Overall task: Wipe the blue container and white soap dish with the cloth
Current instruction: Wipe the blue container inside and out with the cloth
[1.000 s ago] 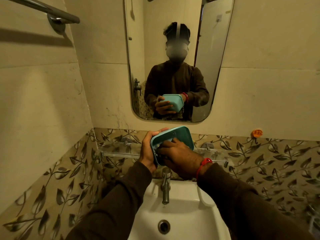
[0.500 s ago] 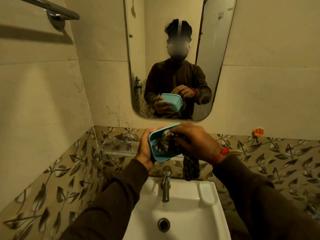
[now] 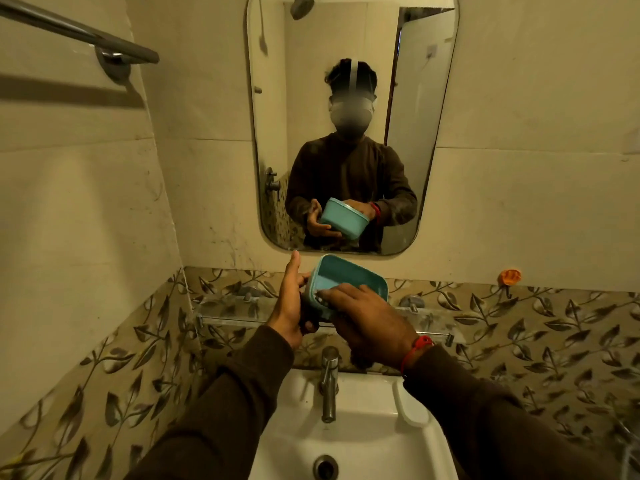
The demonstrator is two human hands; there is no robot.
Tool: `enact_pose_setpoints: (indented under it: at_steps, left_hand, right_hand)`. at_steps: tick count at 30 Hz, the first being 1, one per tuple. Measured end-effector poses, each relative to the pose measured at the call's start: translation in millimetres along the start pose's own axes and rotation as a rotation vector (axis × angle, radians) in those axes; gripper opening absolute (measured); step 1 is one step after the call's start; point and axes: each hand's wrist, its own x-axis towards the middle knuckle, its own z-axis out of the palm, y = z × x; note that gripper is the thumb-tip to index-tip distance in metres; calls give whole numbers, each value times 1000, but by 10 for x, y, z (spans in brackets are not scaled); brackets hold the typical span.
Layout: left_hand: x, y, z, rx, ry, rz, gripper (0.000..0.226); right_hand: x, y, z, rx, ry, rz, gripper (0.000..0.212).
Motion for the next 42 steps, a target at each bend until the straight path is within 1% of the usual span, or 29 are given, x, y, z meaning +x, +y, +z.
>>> enact_pose_setpoints:
  at_steps: [2, 3, 5, 7, 9, 12, 15, 17, 19, 21, 23, 25, 27, 28, 29, 31, 34, 36, 37, 38, 40, 42]
  left_hand:
    - [-33, -37, 18, 58, 74, 93, 86]
    - [-51, -74, 45, 70, 80, 120, 83]
    - [-113, -143, 122, 26, 32, 139, 75]
    - [-162, -169, 204, -132, -46, 113, 71]
    - [-153, -166, 246, -260, -87, 108, 73]
    - [-89, -132, 251, -345, -85, 107, 86]
    - [-36, -104, 235, -323, -71, 122, 92]
    - [-1, -80, 207, -299, -67, 141, 94]
    - [12, -33, 184, -274, -53, 120, 96]
    - [19, -1, 171, -249, -65, 49, 95]
    - [10, -2, 143, -215, -101, -38, 95]
    - [-1, -16, 115, -125, -135, -119, 98]
    - [-8, -17, 111, -4, -171, -194, 98]
    - [-15, -10, 110, 35, -187, -226, 98]
    - [-21, 3, 108, 58, -194, -247, 98]
    - [-40, 52, 77, 74, -207, -257, 100]
    - [-82, 99, 18, 64, -229, -235, 106]
    - [-93, 70, 37, 12, -230, -181, 95]
    - [-95, 43, 68, -26, -232, -156, 87]
    - [-95, 29, 111, -60, -220, -143, 80]
    - [-77, 47, 182, -96, -170, -129, 70]
    - [-30, 79, 181, -31, -122, -107, 67]
  right_hand:
    - [51, -24, -60, 226, 107, 103, 44]
    - [83, -44, -84, 321, 154, 150, 45]
    - [144, -97, -111, 441, 198, 238, 48]
    - [180, -156, -99, 532, 181, 310, 52]
    - [187, -200, -81, 599, 142, 352, 56]
    - [178, -225, -99, 644, 80, 352, 66]
    - [164, -246, -148, 601, 26, 313, 74]
    - [152, -249, -177, 504, -20, 247, 72]
    - [132, -247, -208, 399, -85, 176, 66]
    - [119, -220, -246, 320, -146, 125, 55]
    - [102, -187, -265, 235, -217, 89, 50]
    - [72, -165, -238, 43, -288, -3, 48]
    - [20, -172, -155, -148, -310, -115, 47]
    - [-8, -185, -114, -184, -293, -142, 47]
    - [-33, -197, -87, -179, -257, -147, 45]
    - [-55, -213, -79, -75, -148, -108, 38]
    - [-15, -219, -128, 224, 51, 92, 27]
    - [50, -194, -167, 353, 185, 227, 24]
    - [77, -187, -182, 374, 218, 260, 24]
    - [95, -189, -190, 376, 218, 266, 26]
    - [91, -210, -171, 362, 144, 245, 37]
    - [48, -227, -125, 329, 51, 209, 52]
